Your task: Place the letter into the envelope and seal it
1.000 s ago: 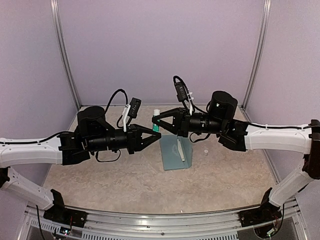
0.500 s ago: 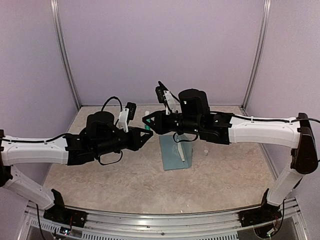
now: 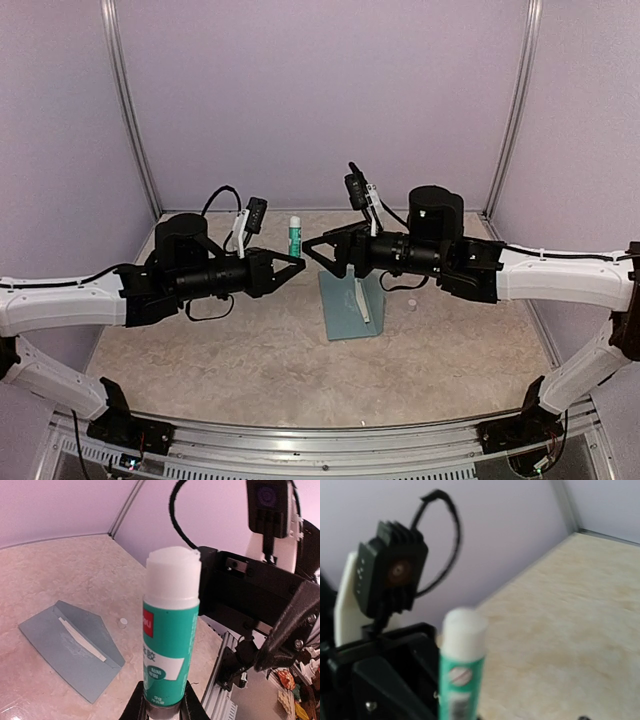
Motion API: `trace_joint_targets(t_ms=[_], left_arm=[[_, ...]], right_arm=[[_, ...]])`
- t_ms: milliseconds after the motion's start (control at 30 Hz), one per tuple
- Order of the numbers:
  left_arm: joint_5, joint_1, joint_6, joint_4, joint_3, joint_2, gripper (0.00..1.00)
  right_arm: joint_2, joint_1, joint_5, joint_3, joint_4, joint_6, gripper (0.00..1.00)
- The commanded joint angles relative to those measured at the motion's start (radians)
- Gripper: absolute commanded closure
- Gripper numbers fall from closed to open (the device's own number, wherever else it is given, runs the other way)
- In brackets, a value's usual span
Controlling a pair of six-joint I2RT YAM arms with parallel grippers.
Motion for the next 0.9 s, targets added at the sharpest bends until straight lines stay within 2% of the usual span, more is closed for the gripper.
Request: trace_joint_targets(t_ms=[0,167,367,567,867], left_arm=[[0.248,-0.002,0.057,0.065,-0.013,-0.045,1.0],[0.371,-0.015,0.071,0.08,-0.006,-0.06,1.0],[0.408,-0.044,0.081,0.078,0.008,-0.05,1.0],[0.403,-0.065,0.095,0.061,0.029,-0.025,1.0],[0.394,-0.065,0.091,0.071,0.027,-0.025,1.0]], right_arm=[[-0.046,-0.041,-0.268,-0.065,0.208,0.012,0.19],[-0.056,-0.055,-0.422,-0.087,0.317,0.029,0.21],[-0.026,-0.053,-0.547,-0.074,0.403,0.062,0.35],[-0.006,-0.05,-0.577,-0.063,0.424,0.075,0.52],[0.028,-0.047,-0.613,-0.05,0.41,0.086,0.64]])
